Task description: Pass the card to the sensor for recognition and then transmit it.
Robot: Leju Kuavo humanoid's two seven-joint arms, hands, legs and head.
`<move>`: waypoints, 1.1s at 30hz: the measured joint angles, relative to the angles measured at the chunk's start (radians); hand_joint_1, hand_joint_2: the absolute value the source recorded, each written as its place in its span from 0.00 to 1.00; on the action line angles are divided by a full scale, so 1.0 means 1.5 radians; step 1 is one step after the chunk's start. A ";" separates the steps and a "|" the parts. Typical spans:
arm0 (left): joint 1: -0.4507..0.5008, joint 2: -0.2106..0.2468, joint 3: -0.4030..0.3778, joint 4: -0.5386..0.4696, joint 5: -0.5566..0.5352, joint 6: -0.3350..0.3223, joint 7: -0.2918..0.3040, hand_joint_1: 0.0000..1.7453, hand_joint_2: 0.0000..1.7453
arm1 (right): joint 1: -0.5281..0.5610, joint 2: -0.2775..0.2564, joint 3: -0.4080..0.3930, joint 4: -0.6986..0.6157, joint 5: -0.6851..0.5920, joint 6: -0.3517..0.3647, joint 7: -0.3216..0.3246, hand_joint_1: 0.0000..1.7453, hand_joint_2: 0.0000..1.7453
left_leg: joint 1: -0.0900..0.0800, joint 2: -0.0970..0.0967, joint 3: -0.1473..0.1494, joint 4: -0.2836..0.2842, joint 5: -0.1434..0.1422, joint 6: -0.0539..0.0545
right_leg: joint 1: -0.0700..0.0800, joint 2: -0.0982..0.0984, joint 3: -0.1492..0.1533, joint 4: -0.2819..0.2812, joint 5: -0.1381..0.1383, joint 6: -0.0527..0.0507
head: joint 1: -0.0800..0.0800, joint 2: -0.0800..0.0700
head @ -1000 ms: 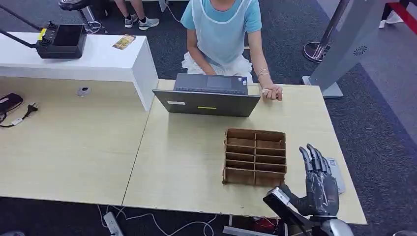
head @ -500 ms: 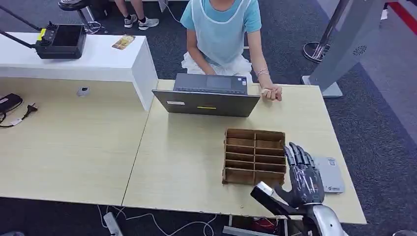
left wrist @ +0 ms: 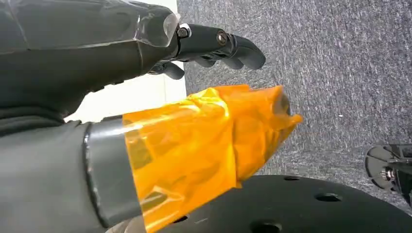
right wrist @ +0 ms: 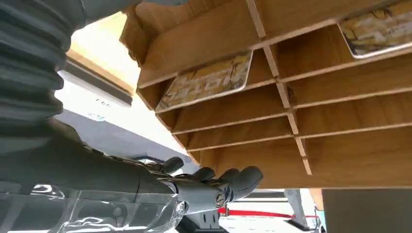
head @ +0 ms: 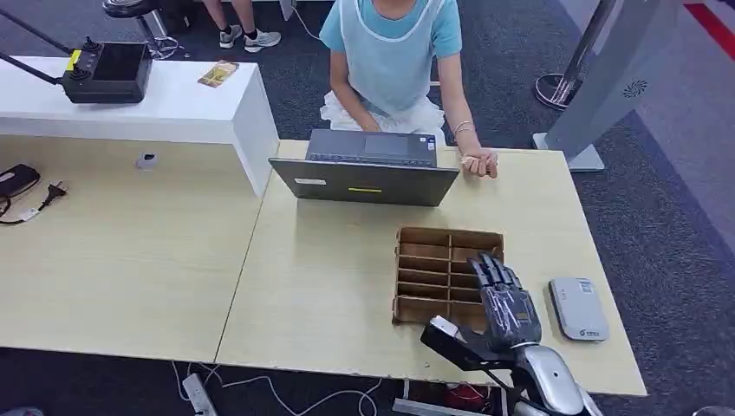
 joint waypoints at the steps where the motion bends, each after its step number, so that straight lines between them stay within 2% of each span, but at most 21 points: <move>1: 0.000 0.000 0.000 0.000 0.000 0.000 0.000 0.00 0.00 | 0.000 0.000 0.001 0.001 0.000 -0.001 0.002 0.00 1.00 | 0.000 0.000 0.000 0.000 0.000 0.000 | 0.000 0.000 0.000 0.000 0.000 0.000 | 0.000 0.000; 11: 0.000 0.000 0.005 0.000 0.006 0.000 -0.003 0.00 0.00 | 0.000 0.000 0.002 0.003 0.004 -0.013 0.010 0.00 1.00 | 0.000 0.000 0.000 0.000 0.000 0.000 | 0.000 0.000 0.000 0.000 0.000 0.000 | 0.000 0.000; 14: 0.000 0.000 0.007 0.000 0.006 0.000 -0.004 0.00 0.00 | 0.002 0.000 -0.001 -0.002 0.007 -0.021 0.011 0.06 1.00 | 0.000 0.000 0.000 0.000 0.000 0.000 | 0.000 0.000 0.000 0.000 0.000 0.000 | 0.000 0.000; 16: 0.000 0.000 0.010 0.000 0.006 0.000 -0.004 0.00 0.00 | 0.004 0.000 -0.002 -0.008 0.009 -0.026 0.010 0.14 1.00 | 0.000 0.000 0.000 0.000 0.000 0.000 | 0.000 0.000 0.000 0.000 0.000 0.000 | 0.000 0.000; 18: 0.000 0.000 0.010 0.000 0.005 0.000 -0.004 0.00 0.00 | 0.005 0.000 -0.004 -0.015 0.010 -0.028 0.010 0.14 1.00 | 0.000 0.000 0.000 0.000 0.000 0.000 | 0.000 0.000 0.000 0.000 0.000 0.000 | 0.000 0.000; 20: 0.000 0.000 0.010 0.000 0.005 0.000 -0.004 0.00 0.00 | 0.008 0.000 -0.006 -0.020 0.011 -0.028 0.010 0.32 1.00 | 0.000 0.000 0.000 0.000 0.000 0.000 | 0.000 0.000 0.000 0.000 0.000 0.000 | 0.000 0.000; 21: 0.000 0.000 0.011 0.000 0.005 0.000 -0.004 0.00 0.00 | 0.009 0.000 -0.007 -0.022 0.011 -0.029 0.010 0.36 1.00 | 0.000 0.000 0.000 0.000 0.000 0.000 | 0.000 0.000 0.000 0.000 0.000 0.000 | 0.000 0.000; 22: 0.000 0.000 0.011 0.000 0.004 0.000 -0.004 0.00 0.00 | 0.011 0.000 -0.008 -0.024 0.012 -0.030 0.010 0.60 1.00 | 0.000 0.000 0.000 0.000 0.000 0.000 | 0.000 0.000 0.000 0.000 0.000 0.000 | 0.000 0.000; 24: 0.000 0.000 0.011 0.000 0.004 0.000 -0.004 0.00 0.00 | 0.015 0.000 -0.009 -0.028 0.012 -0.033 0.009 0.60 1.00 | 0.000 0.000 0.000 0.000 0.000 0.000 | 0.000 0.000 0.000 0.000 0.000 0.000 | 0.000 0.000; 25: 0.000 0.000 0.011 0.000 0.002 0.000 -0.004 0.00 0.00 | 0.017 0.000 -0.010 -0.030 0.014 -0.033 0.009 0.76 1.00 | 0.000 0.000 0.000 0.000 0.000 0.000 | 0.000 0.000 0.000 0.000 0.000 0.000 | 0.000 0.000; 33: 0.000 0.000 0.011 0.000 0.000 0.000 -0.004 0.00 0.00 | 0.021 0.000 -0.013 -0.040 0.020 -0.034 0.007 0.75 1.00 | 0.000 0.000 0.000 0.000 0.000 0.000 | 0.000 0.000 0.000 0.000 0.000 0.000 | 0.000 0.000</move>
